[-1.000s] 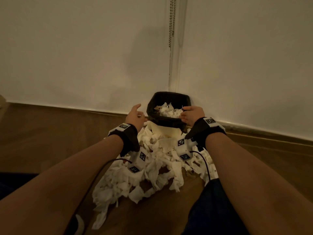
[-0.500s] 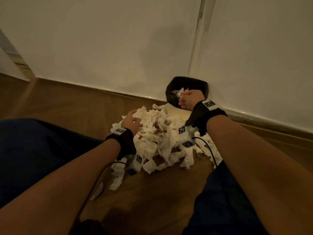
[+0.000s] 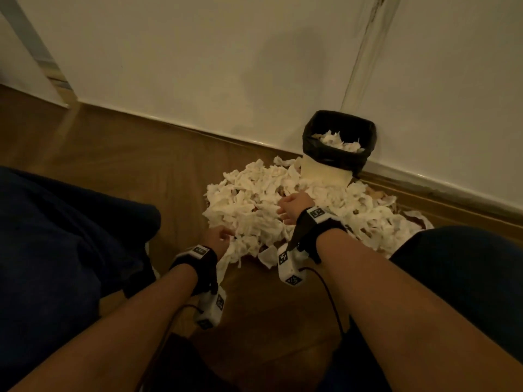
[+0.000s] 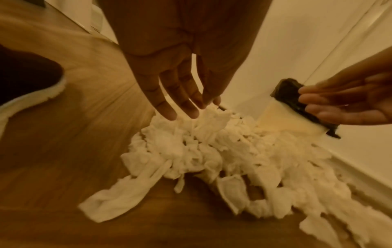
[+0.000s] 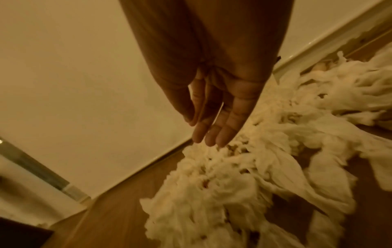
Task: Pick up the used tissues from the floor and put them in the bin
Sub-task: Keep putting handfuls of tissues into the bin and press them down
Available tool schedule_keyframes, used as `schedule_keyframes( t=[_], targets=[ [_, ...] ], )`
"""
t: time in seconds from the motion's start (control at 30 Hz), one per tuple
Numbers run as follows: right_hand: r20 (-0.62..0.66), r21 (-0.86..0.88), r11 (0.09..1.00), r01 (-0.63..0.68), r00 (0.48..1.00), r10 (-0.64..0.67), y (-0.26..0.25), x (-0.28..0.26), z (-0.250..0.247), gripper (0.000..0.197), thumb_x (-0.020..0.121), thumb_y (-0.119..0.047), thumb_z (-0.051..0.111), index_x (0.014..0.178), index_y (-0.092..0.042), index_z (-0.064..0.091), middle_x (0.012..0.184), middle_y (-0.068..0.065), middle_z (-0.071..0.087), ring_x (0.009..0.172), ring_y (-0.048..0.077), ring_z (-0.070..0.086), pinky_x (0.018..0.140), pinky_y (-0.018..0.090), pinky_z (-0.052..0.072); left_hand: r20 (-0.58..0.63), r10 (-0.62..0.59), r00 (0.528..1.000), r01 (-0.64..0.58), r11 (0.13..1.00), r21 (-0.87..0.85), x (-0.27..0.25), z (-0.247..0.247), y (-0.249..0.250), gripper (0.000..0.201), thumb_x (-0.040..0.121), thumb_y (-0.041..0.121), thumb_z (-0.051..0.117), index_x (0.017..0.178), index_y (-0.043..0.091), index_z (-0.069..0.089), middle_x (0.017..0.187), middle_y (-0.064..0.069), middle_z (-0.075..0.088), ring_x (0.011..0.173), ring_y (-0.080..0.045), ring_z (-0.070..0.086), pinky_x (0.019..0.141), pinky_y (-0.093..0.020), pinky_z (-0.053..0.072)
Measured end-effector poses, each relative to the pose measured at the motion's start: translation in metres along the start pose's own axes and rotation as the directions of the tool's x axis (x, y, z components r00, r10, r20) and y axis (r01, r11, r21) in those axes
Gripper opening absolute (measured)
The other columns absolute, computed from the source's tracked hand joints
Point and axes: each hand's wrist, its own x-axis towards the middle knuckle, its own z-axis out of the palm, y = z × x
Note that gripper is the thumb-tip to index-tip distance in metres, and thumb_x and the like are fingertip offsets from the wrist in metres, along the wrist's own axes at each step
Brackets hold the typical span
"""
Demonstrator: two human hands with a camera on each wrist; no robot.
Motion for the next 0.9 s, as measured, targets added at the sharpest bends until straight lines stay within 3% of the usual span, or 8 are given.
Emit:
schedule_keyframes(
  t=[0.07,0.13,0.27,0.43,0.5,0.63,0.77,0.9],
  targets=[
    [0.017,-0.081,0.997,-0.016,1.0,0.018,0.021,0.006,0.011,0.031,0.093,-0.016,0.051,0.12,-0.003,0.059,0.112,0.017,0.065,0.085,0.022,0.058,0.084,0.038,0.054,0.035,-0.036,0.999,0.033,0.996,0.085,-0.003,-0.001,-0.013,0.025,0.087,-0.002,0.049,0.103,0.008,0.065,0.112,-0.014,0.062,0.101,-0.029,0.058,0.084,-0.037,0.05],
    [0.039,-0.143,0.988,-0.05,0.998,0.056,0.041,0.011,0.019,0.035,0.092,-0.016,0.052,0.124,-0.004,0.057,0.121,0.017,0.061,0.087,0.021,0.056,0.082,0.034,0.053,0.072,-0.072,0.995,0.058,0.984,0.17,-0.003,-0.002,-0.025,0.025,0.088,0.001,0.05,0.105,0.012,0.064,0.114,-0.011,0.06,0.102,-0.026,0.058,0.083,-0.035,0.05],
    [0.056,-0.285,0.954,-0.095,0.992,0.116,0.063,0.02,0.038,0.029,0.093,-0.015,0.051,0.117,-0.003,0.061,0.118,0.016,0.062,0.102,0.029,0.062,0.089,0.036,0.053,0.086,-0.13,0.988,0.11,0.972,0.209,-0.003,0.001,-0.044,0.027,0.088,0.003,0.055,0.113,0.013,0.059,0.121,-0.012,0.054,0.107,-0.027,0.056,0.084,-0.037,0.051],
    [0.081,-0.495,0.864,-0.09,0.986,0.149,0.086,0.024,0.059,0.015,0.092,-0.025,0.053,0.094,-0.013,0.062,0.092,0.01,0.06,0.079,0.026,0.058,0.071,0.032,0.046,0.06,-0.23,0.971,0.215,0.958,0.191,-0.006,0.017,-0.062,0.042,0.082,0.015,0.067,0.12,0.013,0.048,0.127,-0.015,0.044,0.11,-0.031,0.05,0.083,-0.034,0.044],
    [0.046,-0.501,0.856,-0.125,0.984,0.17,0.098,0.026,0.064,0.021,0.091,-0.028,0.055,0.107,-0.014,0.059,0.103,0.01,0.061,0.085,0.025,0.058,0.068,0.03,0.044,0.069,-0.275,0.959,0.26,0.951,0.167,-0.005,0.025,-0.068,0.054,0.08,0.022,0.071,0.124,0.015,0.042,0.131,-0.014,0.035,0.115,-0.033,0.045,0.087,-0.035,0.043],
    [0.013,-0.537,0.831,-0.145,0.984,0.18,0.11,0.028,0.07,0.041,0.089,-0.03,0.06,0.126,-0.016,0.048,0.134,0.011,0.046,0.118,0.03,0.049,0.09,0.035,0.045,0.015,-0.285,0.959,0.28,0.95,0.137,-0.005,0.04,-0.074,0.059,0.076,0.018,0.074,0.123,0.025,0.038,0.125,-0.011,0.027,0.106,-0.033,0.049,0.091,-0.041,0.049],
    [0.053,-0.642,0.762,-0.082,0.987,0.151,0.113,0.025,0.077,0.058,0.083,-0.042,0.065,0.131,-0.02,0.041,0.141,0.016,0.031,0.128,0.039,0.035,0.105,0.045,0.036,0.058,-0.273,0.96,0.254,0.94,0.228,-0.005,0.042,-0.081,0.064,0.075,0.017,0.075,0.126,0.027,0.037,0.126,-0.01,0.024,0.099,-0.034,0.052,0.089,-0.041,0.05],
    [0.154,-0.761,0.647,0.044,0.981,0.115,0.113,0.021,0.086,0.051,0.082,-0.041,0.067,0.125,-0.028,0.042,0.143,0.013,0.021,0.13,0.043,0.027,0.106,0.047,0.029,0.072,-0.226,0.971,0.186,0.914,0.361,-0.003,0.043,-0.091,0.055,0.081,0.02,0.067,0.126,0.025,0.036,0.124,-0.011,0.025,0.095,-0.036,0.05,0.084,-0.043,0.05]
  ],
)
